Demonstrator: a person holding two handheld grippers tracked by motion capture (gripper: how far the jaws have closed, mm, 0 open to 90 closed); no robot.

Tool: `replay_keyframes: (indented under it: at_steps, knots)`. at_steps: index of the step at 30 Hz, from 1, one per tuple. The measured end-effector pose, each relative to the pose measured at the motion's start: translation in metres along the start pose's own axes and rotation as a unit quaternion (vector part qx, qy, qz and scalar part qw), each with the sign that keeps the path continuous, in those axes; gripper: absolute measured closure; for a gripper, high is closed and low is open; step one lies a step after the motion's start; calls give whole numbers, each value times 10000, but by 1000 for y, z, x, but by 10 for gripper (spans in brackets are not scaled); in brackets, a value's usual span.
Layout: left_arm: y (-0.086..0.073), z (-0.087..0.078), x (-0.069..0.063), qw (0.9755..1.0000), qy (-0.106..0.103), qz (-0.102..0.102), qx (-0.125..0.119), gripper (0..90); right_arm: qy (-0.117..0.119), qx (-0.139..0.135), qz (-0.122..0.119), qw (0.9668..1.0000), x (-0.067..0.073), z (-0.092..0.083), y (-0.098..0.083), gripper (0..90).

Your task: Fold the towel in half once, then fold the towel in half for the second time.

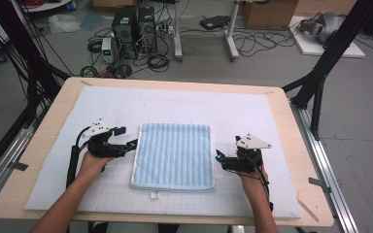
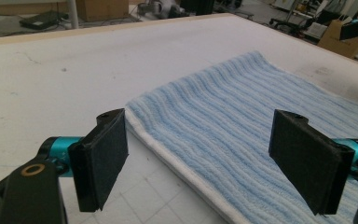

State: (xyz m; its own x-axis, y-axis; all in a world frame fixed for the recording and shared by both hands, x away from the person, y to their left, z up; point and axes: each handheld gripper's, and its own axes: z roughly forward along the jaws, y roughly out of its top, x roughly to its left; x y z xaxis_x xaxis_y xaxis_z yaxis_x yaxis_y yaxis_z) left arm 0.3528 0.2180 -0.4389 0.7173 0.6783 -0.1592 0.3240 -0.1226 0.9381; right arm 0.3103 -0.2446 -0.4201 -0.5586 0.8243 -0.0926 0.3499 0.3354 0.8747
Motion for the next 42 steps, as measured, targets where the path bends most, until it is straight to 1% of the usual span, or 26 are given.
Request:
replay_keyframes:
  at_steps: [2,3,6,8,10,19,22,23,26,28,33,34,35,39,41,42]
  knots:
    - [0,-2,2,10000,34,-55,-58,203,-74,-68,76,9999,-1,-1,0,121]
    - [0,-4,3,9999,49,-93,-90,203,-107,-83,62,9999,-2,-1,1,121]
    - [1,-7,7,9996,102,-147,-199,205,-138,-52,128,9998,-3,0,0,121]
    - [2,-8,8,9995,128,-168,-242,206,-169,6,101,9998,-3,1,0,121]
    - [3,-9,8,9993,145,-179,-279,206,-177,-15,128,9998,-2,0,-1,121]
    - [4,-6,7,9992,172,-220,-300,209,-198,-32,223,9995,-3,-5,-3,118]
    - [4,-7,8,9992,179,-231,-279,210,-207,-28,238,9995,-5,-4,-3,118]
    - [4,-7,8,9991,185,-251,-279,210,-199,-14,283,9994,-5,-4,-4,118]
    - [3,-6,10,9991,191,-313,-219,210,-190,-12,236,9995,-4,-4,-4,118]
    - [2,-5,10,9990,209,-358,-187,212,-200,11,268,9994,-4,-3,-4,118]
    - [1,-3,11,9989,192,-399,-156,216,-229,54,290,9993,-5,-3,-5,118]
    - [1,-3,11,9989,168,-414,-146,218,-224,54,274,9994,-5,-3,-5,118]
    - [1,-3,11,9991,171,-380,-118,220,-220,67,254,9994,-5,-3,-5,118]
    - [0,-1,11,9991,224,-371,-32,226,-173,91,178,9996,-4,-1,-5,118]
    - [0,0,11,9988,170,-461,1,228,-134,88,197,9997,-4,0,-5,118]
    - [2,1,13,9983,165,-558,15,230,-124,84,203,9997,-4,0,-5,118]
